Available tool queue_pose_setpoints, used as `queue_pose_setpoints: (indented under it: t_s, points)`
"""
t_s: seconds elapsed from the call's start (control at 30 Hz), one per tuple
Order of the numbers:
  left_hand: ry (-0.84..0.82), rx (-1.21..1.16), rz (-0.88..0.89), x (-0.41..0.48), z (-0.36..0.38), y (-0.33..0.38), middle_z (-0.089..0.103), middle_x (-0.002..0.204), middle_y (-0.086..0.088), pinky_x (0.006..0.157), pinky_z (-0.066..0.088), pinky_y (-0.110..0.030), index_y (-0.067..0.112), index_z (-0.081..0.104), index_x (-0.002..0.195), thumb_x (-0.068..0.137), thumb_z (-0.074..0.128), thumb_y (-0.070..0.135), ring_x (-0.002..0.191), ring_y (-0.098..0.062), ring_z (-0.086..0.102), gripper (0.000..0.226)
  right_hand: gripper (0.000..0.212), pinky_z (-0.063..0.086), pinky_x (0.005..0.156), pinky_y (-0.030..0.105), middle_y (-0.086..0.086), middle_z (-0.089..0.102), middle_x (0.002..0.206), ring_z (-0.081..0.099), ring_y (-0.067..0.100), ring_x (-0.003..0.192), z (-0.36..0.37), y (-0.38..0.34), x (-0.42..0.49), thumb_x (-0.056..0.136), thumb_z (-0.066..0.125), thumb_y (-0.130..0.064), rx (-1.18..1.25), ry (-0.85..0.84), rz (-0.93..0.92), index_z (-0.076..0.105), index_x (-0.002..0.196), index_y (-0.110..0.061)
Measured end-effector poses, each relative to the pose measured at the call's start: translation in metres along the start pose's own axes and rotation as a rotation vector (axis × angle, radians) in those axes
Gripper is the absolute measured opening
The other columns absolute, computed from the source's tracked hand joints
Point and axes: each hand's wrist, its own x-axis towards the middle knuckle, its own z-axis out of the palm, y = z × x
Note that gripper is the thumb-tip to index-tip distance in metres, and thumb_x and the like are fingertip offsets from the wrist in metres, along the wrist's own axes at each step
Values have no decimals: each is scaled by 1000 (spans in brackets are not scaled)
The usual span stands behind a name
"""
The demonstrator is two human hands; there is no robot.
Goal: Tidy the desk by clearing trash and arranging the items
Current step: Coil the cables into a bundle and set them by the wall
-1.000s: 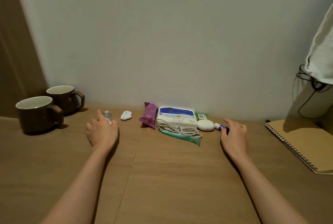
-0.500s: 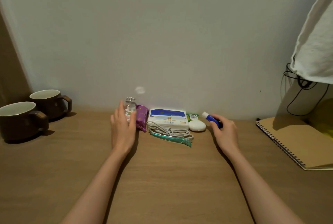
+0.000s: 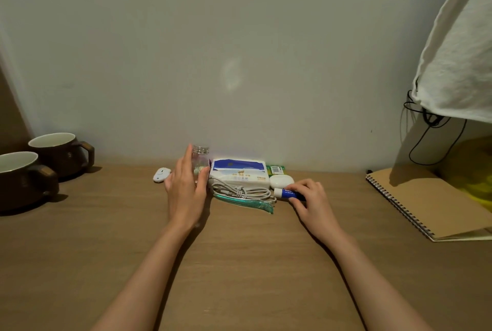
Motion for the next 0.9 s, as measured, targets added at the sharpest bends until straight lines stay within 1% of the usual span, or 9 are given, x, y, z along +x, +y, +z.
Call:
queue_pose_setpoints:
  t_s: [0.07, 0.17, 0.3, 0.4, 0.53, 0.67, 0.77, 0.83, 0.9]
  points:
    - [-6, -8, 18, -1, -2, -2, 44, 142, -4, 107, 29, -45, 19, 25, 146, 96, 47, 25, 125, -22, 43, 55, 28, 31, 74, 11, -6, 51, 99, 40, 10, 92, 0, 0, 1, 88, 64, -10, -4, 5, 19, 67, 115, -14]
    - [-6, -34, 24, -4, -11, -7, 43, 143, -4, 102, 37, -43, 21, 25, 147, 95, 51, 24, 123, -22, 46, 58, 29, 30, 76, 19, -7, 49, 96, 39, 10, 92, 0, 0, 1, 90, 62, -13, -25, -1, 73, 67, 118, -16]
    - [-43, -101, -37, -9, -23, -16, 43, 140, -4, 89, 44, -32, 25, 22, 148, 92, 57, 23, 113, -11, 48, 66, 30, 28, 78, 21, -8, 49, 96, 38, 11, 94, -1, -2, 2, 90, 62, -14, -30, -16, 74, 66, 120, -18]
    - [-79, -139, -51, -9, -24, -22, 46, 133, -3, 92, 50, -41, 26, 29, 144, 87, 63, 19, 110, -15, 53, 68, 32, 28, 80, 20, -7, 50, 98, 38, 11, 95, -1, -5, 2, 89, 63, -10, -8, -20, 60, 67, 119, -19]
    - [-94, -80, 7, -9, -22, -23, 52, 127, -6, 94, 49, -39, 20, 39, 140, 83, 68, 14, 108, -13, 52, 64, 31, 30, 82, 21, -3, 53, 103, 40, 12, 97, -2, -7, 1, 89, 63, -7, -1, -13, 74, 67, 118, -18]
    - [-58, -114, -54, -4, -28, -30, 51, 129, -5, 95, 49, -42, 23, 30, 145, 84, 67, 21, 111, -16, 53, 71, 25, 33, 80, 21, 0, 57, 106, 41, 11, 97, -1, -7, 2, 88, 64, -7, -5, 9, 95, 67, 110, -17]
    - [41, -146, -121, 5, -38, -34, 52, 130, -7, 94, 46, -33, 22, 22, 148, 84, 67, 21, 108, -11, 52, 78, 23, 33, 81, 20, 0, 56, 106, 40, 9, 96, 1, -7, 4, 87, 65, -7, -8, 22, 110, 68, 108, -15]
    - [88, -148, -150, 12, -43, -38, 52, 131, -7, 91, 45, -29, 20, 22, 148, 84, 67, 18, 109, -9, 50, 78, 22, 33, 80, 20, -2, 54, 102, 40, 9, 95, 2, -7, 6, 86, 66, -9, -11, 39, 120, 69, 107, -15]
    - [106, -141, -174, 18, -42, -46, 51, 132, -8, 92, 46, -31, 18, 27, 146, 84, 67, 18, 112, -13, 51, 74, 21, 33, 80, 21, -5, 51, 97, 40, 10, 95, 4, -7, 7, 85, 67, -9, -6, 61, 123, 70, 105, -15]
